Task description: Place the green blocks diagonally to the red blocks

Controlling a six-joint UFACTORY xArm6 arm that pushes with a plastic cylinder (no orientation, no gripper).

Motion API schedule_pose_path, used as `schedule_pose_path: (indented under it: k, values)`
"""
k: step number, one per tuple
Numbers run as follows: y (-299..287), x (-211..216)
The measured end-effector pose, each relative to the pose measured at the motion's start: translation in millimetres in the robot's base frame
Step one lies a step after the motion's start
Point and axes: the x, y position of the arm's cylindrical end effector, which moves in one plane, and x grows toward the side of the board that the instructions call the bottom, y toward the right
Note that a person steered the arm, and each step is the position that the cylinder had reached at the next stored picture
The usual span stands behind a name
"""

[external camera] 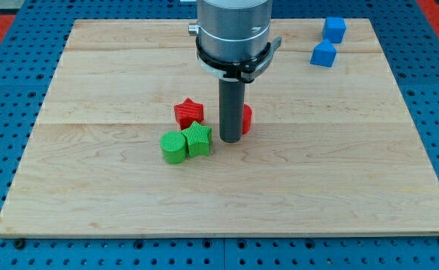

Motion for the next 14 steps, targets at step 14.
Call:
schedule_pose_path:
  k: [14]
  values:
    - [81,-118]
